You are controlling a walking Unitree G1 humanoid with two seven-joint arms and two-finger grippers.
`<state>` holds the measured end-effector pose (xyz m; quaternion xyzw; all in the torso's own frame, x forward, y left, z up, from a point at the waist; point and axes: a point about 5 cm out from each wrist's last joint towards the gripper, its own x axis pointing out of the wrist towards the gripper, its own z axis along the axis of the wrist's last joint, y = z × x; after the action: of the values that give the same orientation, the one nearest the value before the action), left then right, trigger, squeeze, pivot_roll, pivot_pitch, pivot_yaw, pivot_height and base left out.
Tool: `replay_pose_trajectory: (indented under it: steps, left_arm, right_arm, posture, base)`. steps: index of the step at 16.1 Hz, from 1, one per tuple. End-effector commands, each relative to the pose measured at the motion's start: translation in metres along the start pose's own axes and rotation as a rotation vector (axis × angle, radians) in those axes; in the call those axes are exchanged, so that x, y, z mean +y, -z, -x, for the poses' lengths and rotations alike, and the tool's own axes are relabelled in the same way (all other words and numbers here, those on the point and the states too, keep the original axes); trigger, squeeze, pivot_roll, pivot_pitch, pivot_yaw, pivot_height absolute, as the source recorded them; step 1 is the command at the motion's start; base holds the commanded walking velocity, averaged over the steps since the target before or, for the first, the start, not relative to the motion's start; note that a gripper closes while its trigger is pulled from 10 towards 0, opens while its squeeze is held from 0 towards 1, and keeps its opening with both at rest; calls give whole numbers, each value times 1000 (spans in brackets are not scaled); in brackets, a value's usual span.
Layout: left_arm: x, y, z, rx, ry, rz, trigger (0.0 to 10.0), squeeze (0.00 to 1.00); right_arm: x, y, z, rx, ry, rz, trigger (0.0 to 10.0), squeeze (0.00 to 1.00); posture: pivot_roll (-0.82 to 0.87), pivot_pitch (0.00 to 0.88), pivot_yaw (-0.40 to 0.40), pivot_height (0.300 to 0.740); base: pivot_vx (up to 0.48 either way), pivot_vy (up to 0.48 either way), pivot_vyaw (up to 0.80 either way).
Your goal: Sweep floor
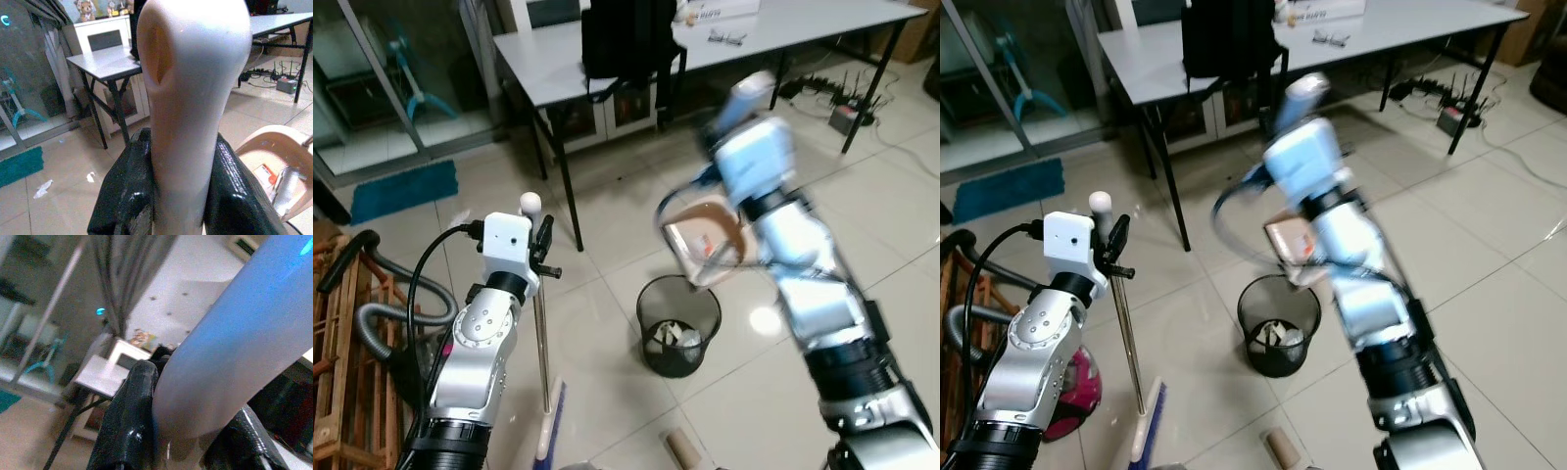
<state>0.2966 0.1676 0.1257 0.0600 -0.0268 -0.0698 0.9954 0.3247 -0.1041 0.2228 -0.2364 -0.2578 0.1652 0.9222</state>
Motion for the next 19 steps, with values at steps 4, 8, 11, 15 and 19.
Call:
replay_pose_trajectory:
  steps: [4,8,11,15,19]
  left_arm:
    - [0,-4,0,-7,25,-36,10000,0]
    - [-1,-4,-1,-5,36,-40,10000,0]
    - [-1,-4,-2,-3,40,-42,10000,0]
    - [-3,-4,-3,0,54,-41,10000,0]
    - [-4,-3,-3,9,76,-36,10000,0]
  right_arm:
    - [18,-12,3,-81,-120,69,10000,0]
    - [25,-9,6,-92,-154,112,10000,0]
    - [10,-11,3,-97,-94,170,10000,0]
    - [-94,-31,5,-57,465,177,10000,0]
    - [-132,32,53,360,666,164,10000,0]
  posture:
    - [1,0,90,740]
    - [0,0,93,740]
    - [-1,0,94,740]
    - [-12,0,98,740]
    - [-19,0,103,740]
  base:
    - [0,0,0]
    - [0,0,0]
    - [0,0,0]
    - [0,0,0]
    - [0,0,0]
